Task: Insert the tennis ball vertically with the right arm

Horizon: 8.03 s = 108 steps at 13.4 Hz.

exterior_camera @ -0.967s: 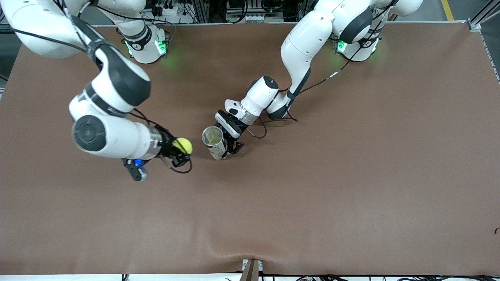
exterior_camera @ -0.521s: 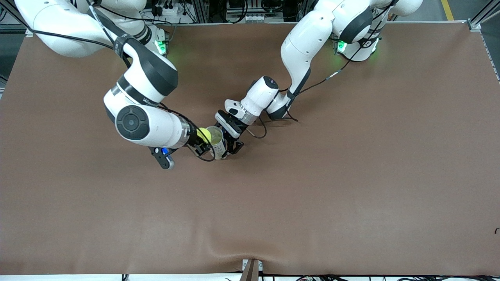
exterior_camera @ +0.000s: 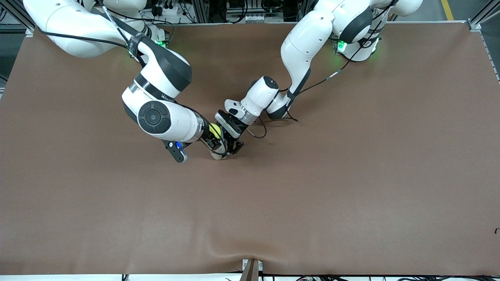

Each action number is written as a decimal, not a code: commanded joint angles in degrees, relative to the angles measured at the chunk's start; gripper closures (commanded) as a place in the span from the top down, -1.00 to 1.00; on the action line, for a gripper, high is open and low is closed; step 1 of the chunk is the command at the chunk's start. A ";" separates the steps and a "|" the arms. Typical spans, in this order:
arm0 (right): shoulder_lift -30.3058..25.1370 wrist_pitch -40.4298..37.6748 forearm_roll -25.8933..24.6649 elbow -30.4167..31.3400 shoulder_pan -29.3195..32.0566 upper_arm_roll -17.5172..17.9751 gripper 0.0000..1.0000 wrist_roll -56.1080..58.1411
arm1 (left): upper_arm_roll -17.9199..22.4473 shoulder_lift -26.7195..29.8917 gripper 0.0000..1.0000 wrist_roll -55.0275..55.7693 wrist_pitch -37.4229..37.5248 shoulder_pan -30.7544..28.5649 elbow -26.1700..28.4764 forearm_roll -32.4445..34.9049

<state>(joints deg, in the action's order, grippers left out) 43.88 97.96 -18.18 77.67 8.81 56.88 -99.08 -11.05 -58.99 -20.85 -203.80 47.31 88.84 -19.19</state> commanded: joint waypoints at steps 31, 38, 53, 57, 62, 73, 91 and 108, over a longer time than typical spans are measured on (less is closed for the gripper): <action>-11.17 -10.92 20.29 -16.14 -5.83 -53.89 1.00 79.79 | -0.46 4.93 1.00 1.34 0.07 -0.37 8.88 -0.93; -33.57 -11.56 20.02 6.86 -4.23 -55.82 1.00 85.10 | -0.46 10.73 1.00 4.77 0.16 -1.07 18.20 -1.46; -40.82 -13.20 19.32 8.25 -6.70 -56.35 1.00 92.05 | -1.25 21.11 1.00 6.53 1.04 -2.22 33.42 -11.99; -40.62 -17.70 14.66 3.99 -6.79 -53.72 1.00 91.52 | -1.69 21.90 1.00 6.53 2.79 -2.22 32.80 -20.16; -42.73 -17.64 18.09 5.90 -5.12 -53.98 1.00 94.85 | -1.08 22.61 1.00 6.52 6.75 -4.15 30.09 -30.63; -45.02 -15.26 18.27 8.82 -6.17 -54.24 1.00 94.33 | -1.08 26.47 1.00 6.70 13.95 -13.46 25.61 -38.99; -44.93 -15.17 19.32 8.73 -8.11 -57.05 1.00 94.77 | 5.34 20.24 1.00 6.88 20.72 -21.20 16.29 -38.38; -44.76 -14.20 19.32 8.82 -8.11 -57.05 1.00 94.77 | 20.88 25.94 1.00 9.15 49.62 -20.59 9.70 -24.69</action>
<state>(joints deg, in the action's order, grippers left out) -0.01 83.25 0.19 85.92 0.87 0.22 -4.98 7.48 -34.44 -14.05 -159.19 26.15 99.75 -47.89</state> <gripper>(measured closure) 0.000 0.000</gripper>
